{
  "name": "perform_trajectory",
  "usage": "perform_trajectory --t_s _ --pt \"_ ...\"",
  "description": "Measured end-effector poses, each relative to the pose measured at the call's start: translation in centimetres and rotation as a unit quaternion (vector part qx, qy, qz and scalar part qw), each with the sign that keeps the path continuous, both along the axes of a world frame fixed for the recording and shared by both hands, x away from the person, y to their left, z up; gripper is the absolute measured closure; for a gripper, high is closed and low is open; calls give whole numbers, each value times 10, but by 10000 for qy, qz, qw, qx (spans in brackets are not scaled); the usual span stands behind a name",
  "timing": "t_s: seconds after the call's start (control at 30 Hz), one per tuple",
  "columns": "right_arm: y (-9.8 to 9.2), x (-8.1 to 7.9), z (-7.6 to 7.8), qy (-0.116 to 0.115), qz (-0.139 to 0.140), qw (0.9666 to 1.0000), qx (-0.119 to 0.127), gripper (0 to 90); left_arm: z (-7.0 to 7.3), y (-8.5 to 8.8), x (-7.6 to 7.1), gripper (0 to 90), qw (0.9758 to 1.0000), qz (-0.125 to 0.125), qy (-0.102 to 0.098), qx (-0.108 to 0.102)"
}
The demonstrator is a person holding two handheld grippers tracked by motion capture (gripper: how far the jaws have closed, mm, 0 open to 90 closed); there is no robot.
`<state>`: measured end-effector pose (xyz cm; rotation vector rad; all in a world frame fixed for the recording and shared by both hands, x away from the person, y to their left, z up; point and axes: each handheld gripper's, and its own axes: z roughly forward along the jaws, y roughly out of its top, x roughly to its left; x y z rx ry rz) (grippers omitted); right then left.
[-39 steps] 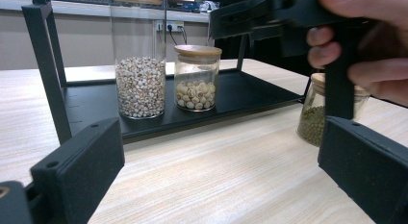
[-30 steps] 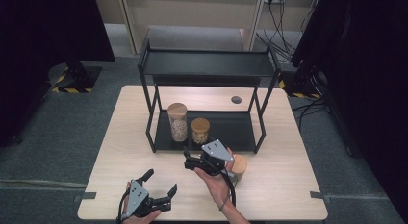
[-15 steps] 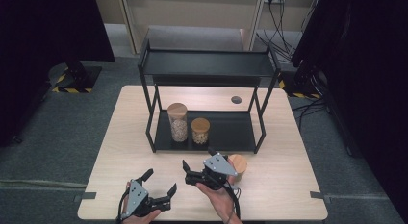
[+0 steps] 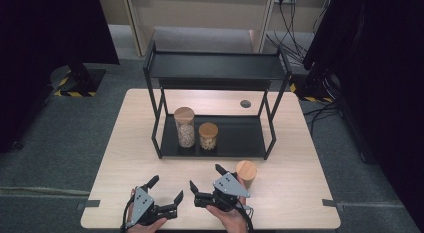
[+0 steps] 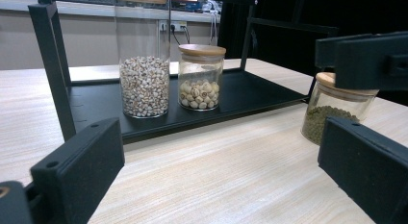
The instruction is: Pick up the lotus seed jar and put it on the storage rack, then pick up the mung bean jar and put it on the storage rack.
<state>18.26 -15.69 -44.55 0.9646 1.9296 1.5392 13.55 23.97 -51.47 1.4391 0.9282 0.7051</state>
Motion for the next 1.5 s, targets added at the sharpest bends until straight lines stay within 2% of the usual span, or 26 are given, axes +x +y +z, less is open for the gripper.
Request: perform_trajectory --t_s 0.37,0.73,1.5 --pt "-11 -12 -13 29 168 9998 38 39 0 1 1 16 10000 12 8 -17" --pt "-16 -13 -24 141 231 9996 38 39 0 1 2 15 10000 15 42 -46" --pt "-25 -21 -26 101 219 9997 62 39 0 1 1 16 10000 20 -10 -32"
